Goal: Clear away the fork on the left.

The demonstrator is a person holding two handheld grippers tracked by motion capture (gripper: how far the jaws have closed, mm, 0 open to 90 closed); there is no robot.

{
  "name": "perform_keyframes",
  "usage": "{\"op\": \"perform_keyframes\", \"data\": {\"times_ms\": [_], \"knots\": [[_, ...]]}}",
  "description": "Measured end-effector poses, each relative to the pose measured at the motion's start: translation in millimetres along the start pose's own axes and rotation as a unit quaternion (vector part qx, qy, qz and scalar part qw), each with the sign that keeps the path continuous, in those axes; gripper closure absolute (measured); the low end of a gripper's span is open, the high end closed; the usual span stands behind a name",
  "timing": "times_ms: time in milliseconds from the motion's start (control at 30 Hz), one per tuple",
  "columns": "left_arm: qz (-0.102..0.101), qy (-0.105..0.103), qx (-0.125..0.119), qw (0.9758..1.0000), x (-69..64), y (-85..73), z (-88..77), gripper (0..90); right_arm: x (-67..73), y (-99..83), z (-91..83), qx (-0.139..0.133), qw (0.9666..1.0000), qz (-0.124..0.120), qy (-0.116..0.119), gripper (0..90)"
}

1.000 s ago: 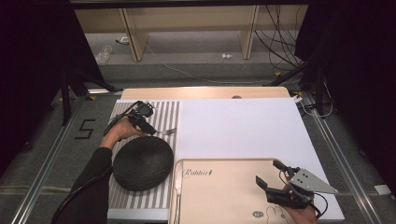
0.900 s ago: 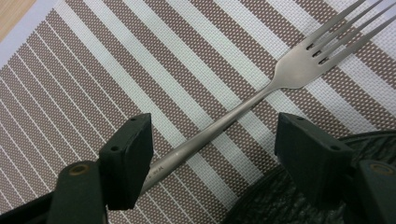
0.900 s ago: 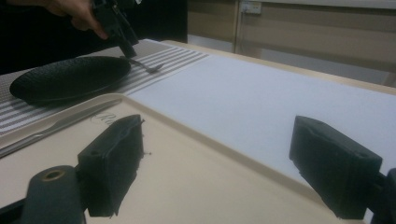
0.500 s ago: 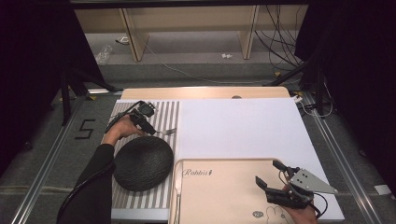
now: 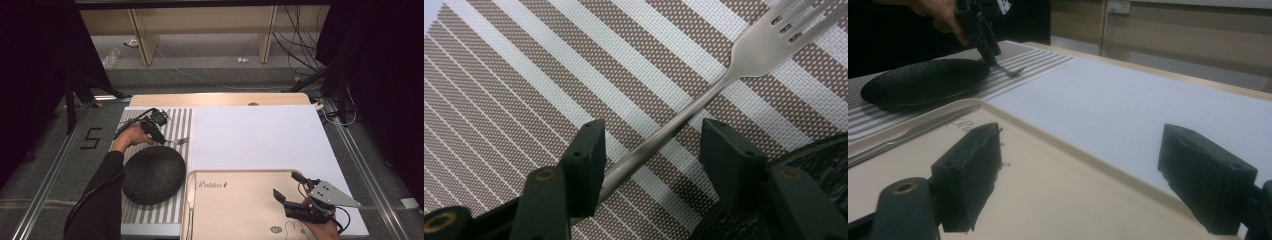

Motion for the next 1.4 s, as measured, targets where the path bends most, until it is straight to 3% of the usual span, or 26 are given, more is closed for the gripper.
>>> {"op": "perform_keyframes", "data": {"times_ms": [200, 733, 1067, 1400], "knots": [[0.011, -0.003, 0.01, 0.9999, -0.5, -2.1, 4.4, 48.3, -0.1, 0.4, 0.0, -0.001, 1.0, 0.0, 0.0, 18.4], [0.009, -0.019, 0.022, 0.9995, -0.9, -2.2, 7.8, 51.6, 0.4, 0.7, -0.3, -0.002, 1.0, -0.001, 0.001, 18.4], [0.01, -0.018, 0.028, 0.9994, -2.6, -1.5, 7.7, 53.6, 1.5, 0.7, 0.2, -0.001, 1.0, -0.003, 0.003, 18.4], [-0.004, -0.05, 0.033, 0.9982, -5.7, -1.7, 7.6, 66.9, 1.5, 0.8, 0.1, -0.001, 1.0, -0.003, 0.003, 18.4]]}}
Point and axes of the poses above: each handheld gripper's, and its own axes: z roughly forward along the jaws, y roughly out of its top, x roughly to its left, the point moved 9 cm from there along z, roughly forward along the jaws, and after that the axes turned 4 degrees about x, right-handed, at the moved point
